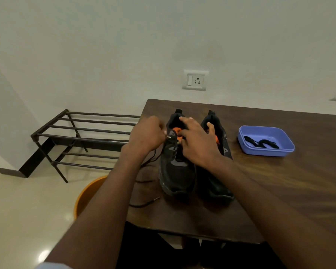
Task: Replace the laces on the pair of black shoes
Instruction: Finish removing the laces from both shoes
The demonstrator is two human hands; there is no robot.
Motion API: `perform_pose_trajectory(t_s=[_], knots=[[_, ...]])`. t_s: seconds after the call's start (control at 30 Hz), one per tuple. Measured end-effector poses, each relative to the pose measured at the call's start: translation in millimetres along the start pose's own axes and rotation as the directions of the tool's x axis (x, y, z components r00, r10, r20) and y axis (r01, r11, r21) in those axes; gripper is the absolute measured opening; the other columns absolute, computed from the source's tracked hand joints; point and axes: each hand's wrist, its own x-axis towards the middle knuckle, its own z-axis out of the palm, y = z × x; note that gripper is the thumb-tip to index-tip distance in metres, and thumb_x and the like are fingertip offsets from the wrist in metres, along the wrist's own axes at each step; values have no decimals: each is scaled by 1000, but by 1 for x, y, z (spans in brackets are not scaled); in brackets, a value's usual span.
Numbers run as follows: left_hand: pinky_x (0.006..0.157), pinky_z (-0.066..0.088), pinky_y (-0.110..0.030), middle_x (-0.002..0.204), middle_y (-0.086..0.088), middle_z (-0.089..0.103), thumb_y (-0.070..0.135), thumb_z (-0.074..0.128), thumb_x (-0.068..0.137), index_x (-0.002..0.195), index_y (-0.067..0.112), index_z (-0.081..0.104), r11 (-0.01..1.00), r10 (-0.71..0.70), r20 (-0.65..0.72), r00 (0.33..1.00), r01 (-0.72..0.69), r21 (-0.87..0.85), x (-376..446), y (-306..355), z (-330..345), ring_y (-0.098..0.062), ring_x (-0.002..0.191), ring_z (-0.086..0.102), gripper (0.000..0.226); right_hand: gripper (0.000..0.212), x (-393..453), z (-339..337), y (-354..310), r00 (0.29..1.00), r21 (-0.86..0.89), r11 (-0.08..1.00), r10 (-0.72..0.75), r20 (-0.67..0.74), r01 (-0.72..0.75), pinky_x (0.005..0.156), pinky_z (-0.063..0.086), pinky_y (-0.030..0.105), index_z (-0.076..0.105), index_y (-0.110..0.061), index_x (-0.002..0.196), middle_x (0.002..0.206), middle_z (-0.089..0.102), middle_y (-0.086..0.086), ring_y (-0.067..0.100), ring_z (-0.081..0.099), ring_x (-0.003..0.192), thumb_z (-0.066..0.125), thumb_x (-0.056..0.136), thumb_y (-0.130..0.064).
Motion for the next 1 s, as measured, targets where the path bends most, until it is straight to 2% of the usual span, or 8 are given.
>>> perform_pose_trajectory(t_s=[0.17,0.33,0.43,0.53,0.67,0.77,0.9,1.0], knots=[[111,40,-38,154,0,43,20,89,76,152,28,43,979,206,270,941,-201,-46,5,2,8,-22,138,45,90,25,-1,16,2,997,27,999,33,-67,-31,123,7,65,73,-30,121,159,44,-5,18,35,149,60,100,-27],[90,47,-35,120,4,57,24,92,72,130,27,47,993,109,271,956,-91,-75,8,0,19,-20,112,58,73,13,-1,17,2,962,255,957,188,-199,-135,118,35,42,81,-21,100,142,58,-7,11,56,124,69,94,-18],[84,45,-33,110,5,58,23,91,75,128,28,44,991,92,297,950,-56,-125,8,-3,17,-17,101,59,71,9,-9,14,-5,876,538,789,448,-178,-295,82,42,12,74,-18,89,133,58,-4,3,56,104,69,95,-16],[84,44,-32,110,6,57,22,90,76,129,28,43,988,97,306,947,-54,-148,8,-3,16,-16,100,59,71,16,-12,14,-5,905,330,917,321,-280,-223,104,46,33,71,-17,110,150,47,-1,12,54,125,66,95,-14],[86,46,-33,111,5,56,23,90,76,133,26,42,990,102,307,946,-65,-128,8,-1,17,-17,101,58,75,26,-5,14,0,990,-60,998,10,-139,-18,125,13,61,73,-24,118,166,30,-3,23,22,156,69,93,-22],[88,47,-34,112,4,56,24,90,76,136,26,41,991,91,315,945,-55,-120,8,-1,18,-19,104,59,78,14,-6,16,2,971,-1,999,38,-238,-39,124,16,56,80,-28,102,151,51,-5,17,41,144,71,91,-23],[89,45,-34,118,0,59,24,89,77,136,26,40,991,87,322,943,-50,-121,8,-2,18,-18,103,56,76,12,-12,-3,7,748,546,767,571,-338,-338,92,46,32,74,-21,82,126,59,-3,20,61,111,67,90,-16],[90,46,-35,125,-3,60,22,88,79,137,25,39,992,83,334,939,-46,-117,8,0,18,-17,103,56,76,20,-16,0,9,864,130,949,314,-394,-286,112,40,51,72,-18,108,151,45,1,26,50,135,68,89,-16]])
